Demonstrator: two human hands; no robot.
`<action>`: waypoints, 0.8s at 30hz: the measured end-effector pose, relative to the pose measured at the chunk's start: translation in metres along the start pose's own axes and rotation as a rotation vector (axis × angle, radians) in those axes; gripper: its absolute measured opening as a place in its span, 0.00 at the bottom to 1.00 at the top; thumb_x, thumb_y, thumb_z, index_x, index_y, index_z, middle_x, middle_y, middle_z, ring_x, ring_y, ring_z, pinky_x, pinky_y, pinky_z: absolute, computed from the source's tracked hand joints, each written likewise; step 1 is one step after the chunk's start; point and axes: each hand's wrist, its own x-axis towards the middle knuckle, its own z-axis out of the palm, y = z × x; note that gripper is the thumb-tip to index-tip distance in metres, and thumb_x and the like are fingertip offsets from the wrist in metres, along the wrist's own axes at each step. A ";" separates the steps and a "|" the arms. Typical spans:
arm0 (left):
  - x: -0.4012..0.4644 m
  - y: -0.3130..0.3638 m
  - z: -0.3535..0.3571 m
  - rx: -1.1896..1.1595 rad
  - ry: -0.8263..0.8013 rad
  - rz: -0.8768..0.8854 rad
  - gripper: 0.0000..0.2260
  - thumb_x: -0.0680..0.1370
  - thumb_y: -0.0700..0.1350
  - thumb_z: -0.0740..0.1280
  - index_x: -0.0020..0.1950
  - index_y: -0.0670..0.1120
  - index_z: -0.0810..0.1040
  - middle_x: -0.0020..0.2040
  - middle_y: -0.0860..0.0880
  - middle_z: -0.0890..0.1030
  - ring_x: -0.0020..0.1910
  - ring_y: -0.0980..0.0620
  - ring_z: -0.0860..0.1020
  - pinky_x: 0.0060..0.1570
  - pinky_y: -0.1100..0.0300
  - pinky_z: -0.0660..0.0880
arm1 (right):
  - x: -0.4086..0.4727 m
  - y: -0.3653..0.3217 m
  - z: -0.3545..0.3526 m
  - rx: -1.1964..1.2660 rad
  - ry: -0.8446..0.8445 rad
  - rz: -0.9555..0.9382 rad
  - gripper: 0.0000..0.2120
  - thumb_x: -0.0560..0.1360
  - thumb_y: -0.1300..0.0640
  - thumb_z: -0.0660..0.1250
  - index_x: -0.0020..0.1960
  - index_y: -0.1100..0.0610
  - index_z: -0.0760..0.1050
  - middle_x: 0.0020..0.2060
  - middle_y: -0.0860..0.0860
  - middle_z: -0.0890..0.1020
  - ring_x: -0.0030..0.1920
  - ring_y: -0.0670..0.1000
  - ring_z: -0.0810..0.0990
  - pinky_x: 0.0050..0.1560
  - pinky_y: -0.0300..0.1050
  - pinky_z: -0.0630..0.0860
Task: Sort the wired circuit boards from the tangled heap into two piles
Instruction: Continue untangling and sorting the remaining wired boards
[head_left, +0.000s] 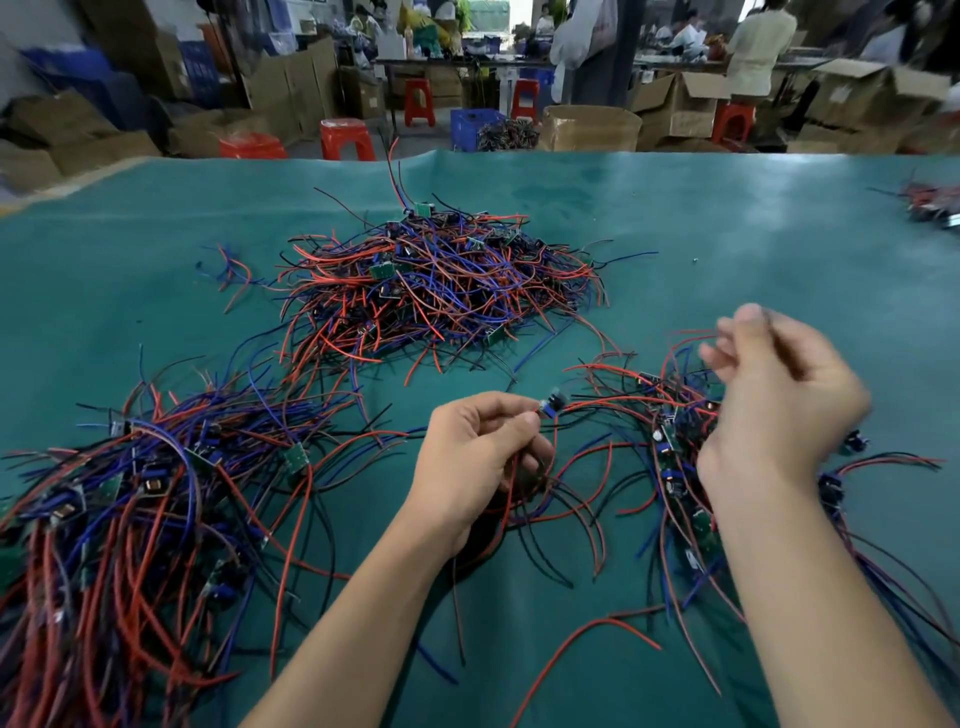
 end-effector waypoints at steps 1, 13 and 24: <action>0.002 -0.001 -0.001 -0.011 0.058 0.001 0.04 0.80 0.38 0.67 0.47 0.43 0.81 0.34 0.45 0.84 0.28 0.55 0.76 0.23 0.67 0.67 | -0.002 -0.002 0.002 0.017 0.013 0.019 0.06 0.77 0.62 0.73 0.42 0.54 0.81 0.30 0.45 0.83 0.30 0.44 0.79 0.36 0.40 0.78; -0.001 0.001 0.004 0.019 -0.001 0.015 0.10 0.78 0.42 0.70 0.37 0.47 0.78 0.31 0.44 0.81 0.25 0.53 0.74 0.25 0.66 0.69 | -0.043 0.004 0.012 -0.475 -0.625 -0.006 0.07 0.66 0.50 0.77 0.42 0.49 0.85 0.38 0.46 0.88 0.40 0.47 0.86 0.51 0.56 0.84; 0.002 -0.007 0.001 0.105 0.081 0.055 0.06 0.77 0.42 0.68 0.40 0.47 0.81 0.34 0.45 0.84 0.27 0.54 0.75 0.26 0.68 0.68 | 0.044 -0.072 -0.034 -0.908 -0.478 0.002 0.11 0.76 0.46 0.72 0.44 0.54 0.83 0.29 0.48 0.82 0.29 0.44 0.78 0.37 0.43 0.77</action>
